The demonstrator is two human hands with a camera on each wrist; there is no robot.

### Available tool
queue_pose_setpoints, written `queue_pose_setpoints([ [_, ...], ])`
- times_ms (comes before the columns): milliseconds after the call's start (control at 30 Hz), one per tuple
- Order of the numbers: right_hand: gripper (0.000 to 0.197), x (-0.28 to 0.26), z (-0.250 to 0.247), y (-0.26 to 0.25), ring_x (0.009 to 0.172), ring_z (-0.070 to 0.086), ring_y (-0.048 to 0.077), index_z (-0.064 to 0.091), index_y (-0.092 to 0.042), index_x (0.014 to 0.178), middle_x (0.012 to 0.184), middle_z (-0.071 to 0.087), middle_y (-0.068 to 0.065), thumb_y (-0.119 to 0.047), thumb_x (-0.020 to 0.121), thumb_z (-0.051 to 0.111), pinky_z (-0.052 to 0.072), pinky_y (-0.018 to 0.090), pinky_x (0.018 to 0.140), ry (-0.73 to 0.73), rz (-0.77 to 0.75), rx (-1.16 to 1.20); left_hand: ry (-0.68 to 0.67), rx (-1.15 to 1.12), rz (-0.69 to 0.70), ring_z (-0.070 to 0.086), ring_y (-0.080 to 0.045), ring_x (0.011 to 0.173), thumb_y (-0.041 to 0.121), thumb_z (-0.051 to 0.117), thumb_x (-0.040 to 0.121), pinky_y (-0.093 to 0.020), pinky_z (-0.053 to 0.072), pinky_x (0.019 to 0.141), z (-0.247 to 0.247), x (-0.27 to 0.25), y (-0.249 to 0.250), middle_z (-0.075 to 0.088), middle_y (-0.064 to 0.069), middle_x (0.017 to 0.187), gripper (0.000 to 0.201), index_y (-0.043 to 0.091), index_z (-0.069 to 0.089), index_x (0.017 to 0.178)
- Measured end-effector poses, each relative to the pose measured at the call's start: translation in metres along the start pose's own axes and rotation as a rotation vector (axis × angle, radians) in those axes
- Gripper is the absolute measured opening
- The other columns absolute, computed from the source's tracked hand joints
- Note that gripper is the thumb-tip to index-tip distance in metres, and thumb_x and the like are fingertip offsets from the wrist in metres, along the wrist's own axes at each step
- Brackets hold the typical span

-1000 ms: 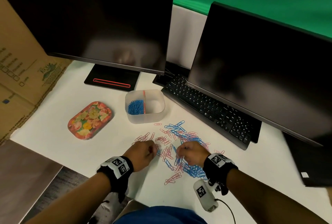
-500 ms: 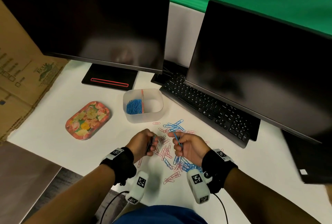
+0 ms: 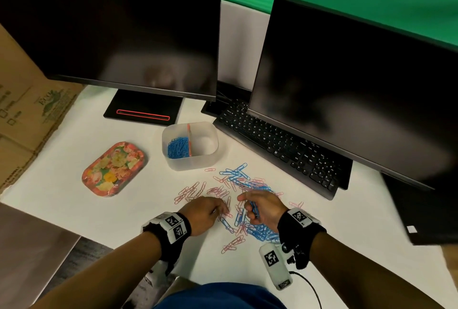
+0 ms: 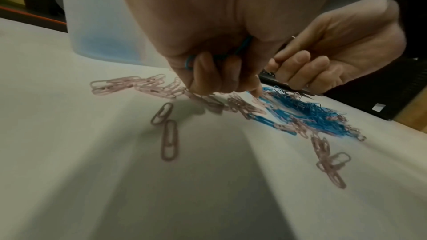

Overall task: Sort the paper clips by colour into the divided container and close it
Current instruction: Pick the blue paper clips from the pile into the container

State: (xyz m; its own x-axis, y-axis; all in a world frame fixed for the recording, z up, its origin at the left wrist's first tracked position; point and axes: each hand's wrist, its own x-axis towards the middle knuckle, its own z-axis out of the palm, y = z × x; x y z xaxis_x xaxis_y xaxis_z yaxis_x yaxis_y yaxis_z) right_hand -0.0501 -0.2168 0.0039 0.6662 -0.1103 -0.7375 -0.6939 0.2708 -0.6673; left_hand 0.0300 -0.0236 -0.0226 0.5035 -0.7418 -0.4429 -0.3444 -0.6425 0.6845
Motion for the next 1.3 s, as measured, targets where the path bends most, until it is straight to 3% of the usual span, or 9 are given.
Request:
queue_pose_setpoints([
  [167,0.034,0.0,0.002,0.002,0.045,0.033,0.012,0.067,-0.01,0.09,0.061,0.042,0.002,-0.001,0.09,0.034,0.021,0.016,0.043,0.037,0.019,-0.167,-0.021,0.049,0.042,0.061,-0.009,0.091,0.036,0.061,0.084,-0.026,0.048,0.088,-0.002,0.001,0.006,0.066,0.013,0.094,0.009,0.033,0.066,0.09],
  [333,0.029,-0.004,0.004,-0.005,0.047,0.027,0.012,0.066,-0.012,0.088,0.06,0.039,0.001,-0.006,0.094,0.038,0.018,0.015,0.042,0.041,0.008,-0.235,-0.036,0.535,0.182,0.054,-0.023,0.114,0.03,0.051,0.09,-0.033,0.043,0.095,0.004,0.001,0.007,0.06,0.003,0.123,0.031,0.028,0.057,0.12],
  [567,0.025,-0.005,0.005,-0.01,0.045,0.027,0.011,0.065,-0.011,0.087,0.06,0.035,0.002,-0.008,0.094,0.041,0.018,0.015,0.044,0.058,0.023,-0.263,-0.078,0.631,0.152,0.06,-0.033,0.094,0.025,0.041,0.094,-0.037,0.046,0.078,0.005,0.002,0.014,0.064,-0.01,0.104,0.019,0.012,0.055,0.096],
  [667,0.024,-0.005,0.007,-0.014,0.046,0.031,0.013,0.065,-0.007,0.09,0.061,0.04,0.003,-0.006,0.093,0.041,0.02,0.017,0.043,0.058,0.029,-0.196,-0.052,0.517,0.12,0.059,-0.03,0.088,0.027,0.042,0.093,-0.033,0.043,0.071,-0.002,-0.004,0.013,0.063,-0.009,0.099,0.016,0.016,0.053,0.095],
  [800,0.017,-0.004,0.019,-0.032,0.048,0.038,0.017,0.062,-0.001,0.095,0.062,0.047,0.006,-0.008,0.093,0.047,0.027,0.023,0.044,0.045,0.061,-0.021,0.011,0.104,-0.048,0.053,-0.017,0.073,0.023,0.05,0.09,-0.024,0.038,0.063,-0.026,-0.011,0.004,0.059,0.004,0.08,0.007,0.023,0.053,0.084],
  [933,0.012,-0.004,0.051,-0.073,0.055,0.046,0.02,0.057,-0.002,0.098,0.068,0.051,0.01,-0.006,0.092,0.048,0.036,0.027,0.048,-0.032,0.054,0.125,0.142,-0.754,-0.249,0.04,-0.011,0.05,0.003,0.05,0.093,-0.02,0.032,0.046,-0.069,-0.019,0.007,0.048,-0.003,0.067,0.017,0.011,0.055,0.078],
  [1000,0.011,0.003,0.072,-0.097,0.058,0.05,0.022,0.056,-0.002,0.097,0.072,0.053,0.013,-0.005,0.092,0.047,0.042,0.028,0.048,-0.055,0.013,0.137,0.271,-0.989,-0.261,0.041,-0.011,0.049,-0.002,0.051,0.09,-0.021,0.032,0.045,-0.095,-0.019,0.009,0.048,-0.005,0.067,0.017,0.008,0.055,0.078],
  [1167,0.021,0.022,0.124,-0.148,0.06,0.052,0.02,0.054,-0.003,0.078,0.068,0.057,0.01,-0.006,0.095,0.042,0.048,0.027,0.055,-0.083,-0.033,0.031,0.474,-0.895,-0.349,0.042,-0.02,0.053,0.0,0.06,0.085,-0.025,0.037,0.049,-0.143,0.004,0.006,0.048,-0.01,0.058,0.013,0.004,0.058,0.073],
  [1300,0.018,0.033,0.147,-0.169,0.057,0.053,0.024,0.049,-0.008,0.07,0.066,0.054,0.014,-0.001,0.087,0.048,0.049,0.033,0.056,0.051,-0.065,-0.066,0.504,-0.674,-0.47,0.048,-0.02,0.047,0.011,0.07,0.081,-0.024,0.047,0.049,-0.162,0.022,0.001,0.055,-0.007,0.05,0.018,0.004,0.062,0.066],
])
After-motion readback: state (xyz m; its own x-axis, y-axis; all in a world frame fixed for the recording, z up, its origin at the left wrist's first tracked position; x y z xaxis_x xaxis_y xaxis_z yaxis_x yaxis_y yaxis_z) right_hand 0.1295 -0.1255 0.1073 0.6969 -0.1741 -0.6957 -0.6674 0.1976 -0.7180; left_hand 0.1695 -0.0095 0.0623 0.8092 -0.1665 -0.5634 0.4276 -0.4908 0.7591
